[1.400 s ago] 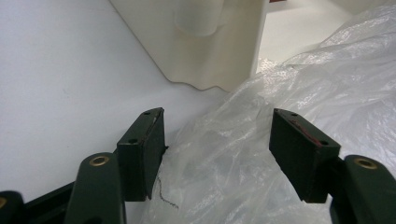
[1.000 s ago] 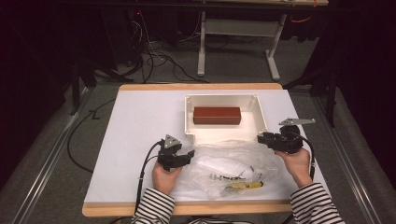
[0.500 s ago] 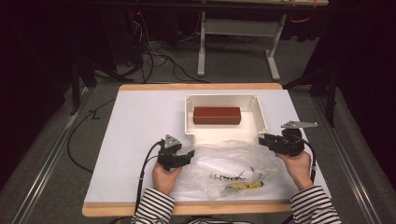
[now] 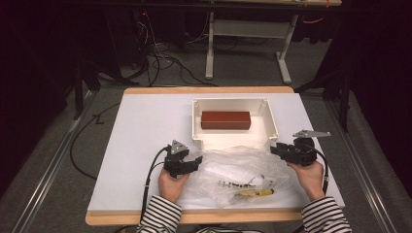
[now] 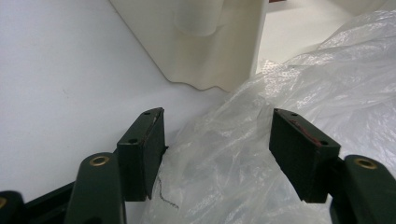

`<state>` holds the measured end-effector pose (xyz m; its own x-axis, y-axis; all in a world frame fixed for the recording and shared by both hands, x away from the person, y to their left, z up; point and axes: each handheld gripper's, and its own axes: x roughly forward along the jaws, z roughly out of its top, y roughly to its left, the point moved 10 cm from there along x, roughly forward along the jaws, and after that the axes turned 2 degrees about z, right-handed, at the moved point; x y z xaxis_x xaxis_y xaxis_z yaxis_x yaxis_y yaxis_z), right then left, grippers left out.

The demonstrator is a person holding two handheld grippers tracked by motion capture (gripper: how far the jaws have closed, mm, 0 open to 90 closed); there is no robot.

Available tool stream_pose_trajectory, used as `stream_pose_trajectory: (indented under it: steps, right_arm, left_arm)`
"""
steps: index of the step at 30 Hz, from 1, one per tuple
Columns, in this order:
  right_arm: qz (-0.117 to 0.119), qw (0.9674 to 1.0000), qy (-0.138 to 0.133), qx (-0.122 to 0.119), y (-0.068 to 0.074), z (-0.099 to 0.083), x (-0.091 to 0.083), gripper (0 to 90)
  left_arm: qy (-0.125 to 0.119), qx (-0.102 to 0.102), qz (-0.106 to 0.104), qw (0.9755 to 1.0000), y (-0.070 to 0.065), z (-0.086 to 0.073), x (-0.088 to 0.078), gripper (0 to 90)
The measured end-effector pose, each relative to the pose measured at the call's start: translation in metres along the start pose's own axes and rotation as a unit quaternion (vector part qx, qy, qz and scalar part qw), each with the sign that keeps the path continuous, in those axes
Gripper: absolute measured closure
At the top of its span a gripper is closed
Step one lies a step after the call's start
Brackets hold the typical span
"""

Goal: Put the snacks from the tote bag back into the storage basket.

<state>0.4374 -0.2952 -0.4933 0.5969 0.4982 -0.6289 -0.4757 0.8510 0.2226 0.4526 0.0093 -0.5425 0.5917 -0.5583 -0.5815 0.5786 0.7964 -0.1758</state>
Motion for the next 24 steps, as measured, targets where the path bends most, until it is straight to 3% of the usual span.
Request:
stream_pose_trajectory:
  steps: [24]
  right_arm:
    - [-0.018,0.9997,0.008,0.013,-0.008,-0.023,0.015,59.9]
  left_arm:
    - [-0.001,0.001,-0.001,1.0000,0.000,0.000,0.000,36.5]
